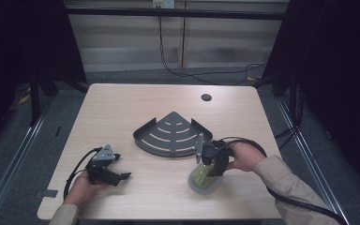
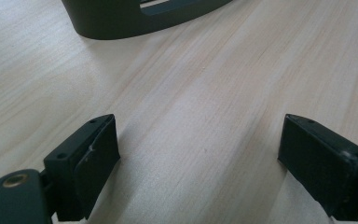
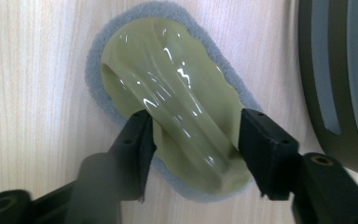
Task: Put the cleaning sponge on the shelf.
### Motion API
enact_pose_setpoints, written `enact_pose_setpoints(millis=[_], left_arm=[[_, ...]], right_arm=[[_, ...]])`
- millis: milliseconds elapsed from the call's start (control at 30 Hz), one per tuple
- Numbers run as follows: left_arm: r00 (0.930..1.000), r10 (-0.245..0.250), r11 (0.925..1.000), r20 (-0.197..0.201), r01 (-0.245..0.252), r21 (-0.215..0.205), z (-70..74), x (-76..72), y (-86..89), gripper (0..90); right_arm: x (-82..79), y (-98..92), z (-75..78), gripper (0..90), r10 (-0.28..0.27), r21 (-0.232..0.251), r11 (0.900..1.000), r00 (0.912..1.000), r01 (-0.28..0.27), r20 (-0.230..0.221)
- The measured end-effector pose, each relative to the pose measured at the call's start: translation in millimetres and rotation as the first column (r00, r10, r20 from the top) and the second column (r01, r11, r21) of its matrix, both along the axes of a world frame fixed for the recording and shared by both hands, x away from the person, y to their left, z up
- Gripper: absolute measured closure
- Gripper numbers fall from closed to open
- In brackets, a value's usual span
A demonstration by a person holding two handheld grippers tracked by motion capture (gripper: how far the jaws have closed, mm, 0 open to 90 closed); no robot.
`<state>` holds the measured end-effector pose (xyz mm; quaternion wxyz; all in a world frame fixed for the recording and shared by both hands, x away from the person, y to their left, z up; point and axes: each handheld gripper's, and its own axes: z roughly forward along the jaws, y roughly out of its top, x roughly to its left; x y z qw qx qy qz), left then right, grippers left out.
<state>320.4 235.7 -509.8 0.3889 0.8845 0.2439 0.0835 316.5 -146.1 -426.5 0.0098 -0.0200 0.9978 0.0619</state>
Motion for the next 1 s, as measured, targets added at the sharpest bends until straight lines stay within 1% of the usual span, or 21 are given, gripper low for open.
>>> enact_pose_setpoints(millis=[33,67,133,167,267,300,333,400,433,467,500,533,600,633,700,833,900,933,967,1000], left_arm=[[1.0,-0.001,1.0,0.0,0.001,0.001,0.0,0.0,0.0,11.6],[1.0,0.0,1.0,0.0,0.0,0.0,0.0,0.0,0.0,11.6],[1.0,-0.002,1.0,-0.001,0.002,0.0,0.1,0.1,0.1,11.6],[1.0,-0.002,1.0,-0.001,0.002,0.0,0.1,0.1,0.1,11.6],[1.0,-0.001,1.0,-0.001,0.001,0.0,0.0,0.0,0.0,11.6],[1.0,-0.001,1.0,-0.001,0.001,0.0,0.0,0.0,0.0,11.5],[1.0,-0.001,1.0,-0.001,0.001,0.0,0.1,0.1,0.1,11.6],[1.0,-0.001,1.0,-0.001,0.001,0.0,0.0,0.1,0.0,11.6],[1.0,-0.002,1.0,-0.001,0.002,0.0,0.1,0.1,0.1,11.6],[1.0,-0.001,1.0,-0.001,0.001,0.0,0.0,0.1,0.1,11.6],[1.0,-0.001,1.0,-0.001,0.001,0.0,0.0,0.0,0.0,11.5],[1.0,-0.001,1.0,-0.001,0.001,0.0,0.1,0.1,0.1,11.5],[1.0,-0.001,1.0,0.001,0.001,0.0,0.0,0.1,0.0,11.6],[1.0,-0.001,1.0,0.001,0.001,0.0,0.0,0.1,0.0,11.6],[1.0,0.0,1.0,0.001,0.0,0.0,0.0,0.1,0.0,11.6],[1.0,-0.001,1.0,0.0,0.001,-0.001,0.0,0.1,0.0,11.6],[1.0,0.0,1.0,0.001,0.0,0.0,0.0,0.1,0.0,11.6],[1.0,-0.001,1.0,0.001,0.001,0.0,0.0,0.1,0.0,11.6],[1.0,-0.002,1.0,0.004,0.002,0.002,0.1,0.2,0.1,11.6],[1.0,-0.002,1.0,0.004,0.002,0.004,0.1,0.2,0.1,11.6]], right_arm=[[0.1,0.4,0.5,49.0,0.003,-0.004,1.0,1.0,-0.003,-0.001],[0.1,1.0,1.1,52.8,0.01,-0.01,1.0,1.0,-0.01,-0.002],[0.5,1.9,1.8,56.2,0.038,-0.026,0.999,0.9993,-0.038,-0.001],[0.5,1.9,1.8,56.2,0.038,-0.026,0.999,0.9993,-0.038,-0.001],[-1.7,3.1,3.3,70.5,0.067,-0.039,0.997,0.9976,-0.068,-0.013],[-1.7,3.1,3.3,70.5,0.067,-0.039,0.997,0.9976,-0.068,-0.013],[-2.3,3.4,4.4,71.2,0.084,-0.049,0.995,0.9962,-0.085,-0.022],[-2.1,3.4,4.7,71.3,0.089,-0.051,0.995,0.9957,-0.09,-0.027],[-2.0,3.9,6.3,71.4,0.089,-0.072,0.993,0.9958,-0.09,-0.022],[-2.0,3.9,6.3,71.4,0.089,-0.072,0.993,0.9958,-0.09,-0.022],[-0.8,3.4,9.3,71.4,0.062,-0.075,0.995,0.9973,-0.065,-0.038],[-0.8,3.4,9.3,71.4,0.062,-0.075,0.995,0.9973,-0.065,-0.038],[0.2,2.2,14.2,71.4,0.019,-0.082,0.996,0.9989,-0.022,-0.042],[0.4,1.7,16.0,71.4,0.005,-0.085,0.996,0.9993,-0.008,-0.036],[1.3,0.9,17.4,71.5,-0.001,-0.081,0.997,0.9993,-0.002,-0.039],[3.4,-2.3,25.2,71.4,-0.053,-0.077,0.996,0.9976,0.05,-0.043],[5.3,-3.7,28.0,71.4,-0.071,-0.081,0.994,0.9965,0.067,-0.045],[5.3,-3.7,28.0,71.4,-0.071,-0.081,0.994,0.9965,0.067,-0.045],[6.9,-5.5,30.3,71.4,-0.092,-0.073,0.993,0.9948,0.089,-0.044],[6.9,-5.5,30.3,71.4,-0.092,-0.073,0.993,0.9948,0.089,-0.044]])
